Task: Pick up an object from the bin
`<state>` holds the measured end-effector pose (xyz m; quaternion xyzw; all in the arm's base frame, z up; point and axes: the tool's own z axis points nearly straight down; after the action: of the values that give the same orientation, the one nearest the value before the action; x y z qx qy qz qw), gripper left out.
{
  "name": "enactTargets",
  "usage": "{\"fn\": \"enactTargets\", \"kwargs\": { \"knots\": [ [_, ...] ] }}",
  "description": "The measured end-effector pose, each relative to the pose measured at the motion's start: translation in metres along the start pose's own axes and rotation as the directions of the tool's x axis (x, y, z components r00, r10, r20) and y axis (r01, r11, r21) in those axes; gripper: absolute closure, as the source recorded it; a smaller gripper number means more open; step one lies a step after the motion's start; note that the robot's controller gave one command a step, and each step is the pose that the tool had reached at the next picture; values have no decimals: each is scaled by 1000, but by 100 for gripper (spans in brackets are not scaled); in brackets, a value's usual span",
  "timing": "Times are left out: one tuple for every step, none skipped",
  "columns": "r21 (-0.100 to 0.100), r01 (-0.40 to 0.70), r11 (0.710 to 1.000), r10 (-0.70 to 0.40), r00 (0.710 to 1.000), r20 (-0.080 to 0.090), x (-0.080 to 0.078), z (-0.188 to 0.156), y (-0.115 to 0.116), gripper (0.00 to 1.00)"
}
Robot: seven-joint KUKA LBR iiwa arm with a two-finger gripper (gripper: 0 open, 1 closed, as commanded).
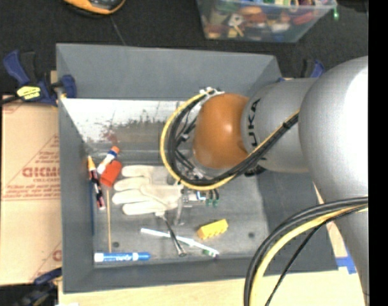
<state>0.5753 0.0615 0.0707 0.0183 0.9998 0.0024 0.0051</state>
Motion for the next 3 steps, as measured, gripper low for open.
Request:
{"fn": "enactTargets", "kwargs": {
  "knots": [
    [4,-94,996,94,996,-6,12,0,34,0],
    [1,-17,1000,17,1000,6,-1,-1,2,0],
    [1,-76,997,76,997,0,8,-2,29,100]
  ]
}}
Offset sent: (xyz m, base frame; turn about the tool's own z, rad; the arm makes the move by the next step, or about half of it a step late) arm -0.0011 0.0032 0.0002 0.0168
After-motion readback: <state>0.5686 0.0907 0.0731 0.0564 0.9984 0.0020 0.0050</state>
